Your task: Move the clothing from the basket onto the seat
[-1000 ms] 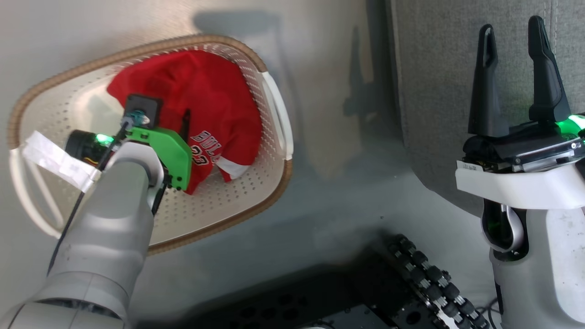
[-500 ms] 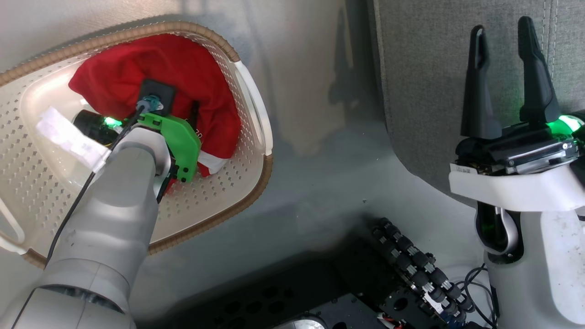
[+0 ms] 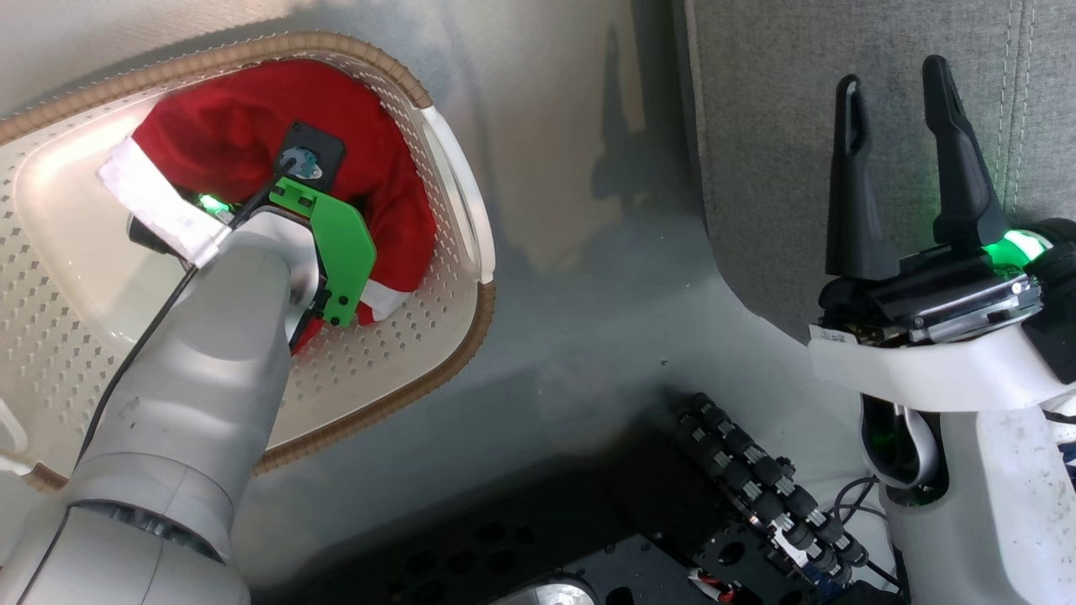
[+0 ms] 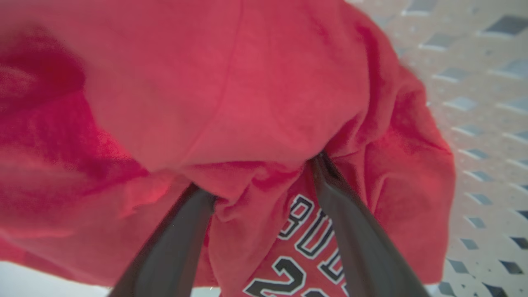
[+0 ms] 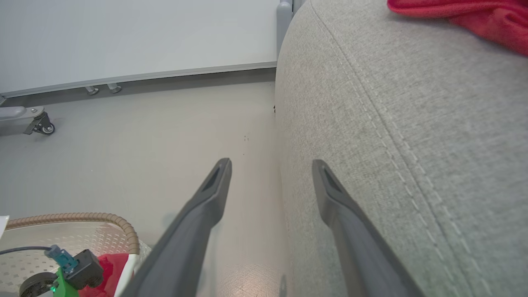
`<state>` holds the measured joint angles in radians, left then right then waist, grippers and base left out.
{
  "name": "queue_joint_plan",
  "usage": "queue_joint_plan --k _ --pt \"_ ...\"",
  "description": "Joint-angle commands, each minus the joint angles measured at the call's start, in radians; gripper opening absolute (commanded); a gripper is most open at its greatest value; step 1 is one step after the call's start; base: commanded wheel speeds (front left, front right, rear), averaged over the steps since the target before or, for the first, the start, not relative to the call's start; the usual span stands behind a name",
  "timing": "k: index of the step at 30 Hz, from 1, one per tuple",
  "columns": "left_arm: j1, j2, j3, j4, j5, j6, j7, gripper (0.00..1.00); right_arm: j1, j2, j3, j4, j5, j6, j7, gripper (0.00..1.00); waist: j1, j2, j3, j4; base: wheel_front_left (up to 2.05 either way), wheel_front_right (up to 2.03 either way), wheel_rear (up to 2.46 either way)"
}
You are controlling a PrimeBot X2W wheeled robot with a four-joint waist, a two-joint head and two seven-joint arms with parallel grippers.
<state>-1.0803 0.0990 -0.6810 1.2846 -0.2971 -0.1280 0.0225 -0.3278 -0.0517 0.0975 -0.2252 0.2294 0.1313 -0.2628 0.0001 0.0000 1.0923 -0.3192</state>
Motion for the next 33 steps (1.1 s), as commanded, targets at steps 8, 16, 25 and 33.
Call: queue_joint_plan --k 8,16,25,33 --pt "-0.004 0.02 -0.034 0.005 -0.026 -0.003 0.061 0.0 0.007 0.002 0.013 0.015 -0.008 -0.001 -0.003 1.0 -0.0001 0.0 -0.002 -0.007 0.0 0.0 0.0" --pt "0.022 0.07 -0.035 0.005 -0.05 -0.001 0.061 0.0 -0.033 0.002 0.008 0.017 -0.012 -0.001 -0.003 1.0 -0.0001 0.0 -0.027 -0.016 0.0 0.0 0.0" --pt "0.077 0.092 -0.001 0.004 -0.104 0.013 0.011 0.0 -0.092 0.001 0.019 0.055 -0.003 -0.001 -0.003 1.0 -0.0001 0.0 -0.12 -0.027 0.0 0.0 0.0" --pt "0.168 0.03 0.027 0.005 -0.168 0.0 -0.107 0.0 -0.055 0.001 -0.001 0.103 -0.043 -0.001 -0.003 1.0 -0.0001 0.0 -0.328 0.059 0.0 0.0 0.0"
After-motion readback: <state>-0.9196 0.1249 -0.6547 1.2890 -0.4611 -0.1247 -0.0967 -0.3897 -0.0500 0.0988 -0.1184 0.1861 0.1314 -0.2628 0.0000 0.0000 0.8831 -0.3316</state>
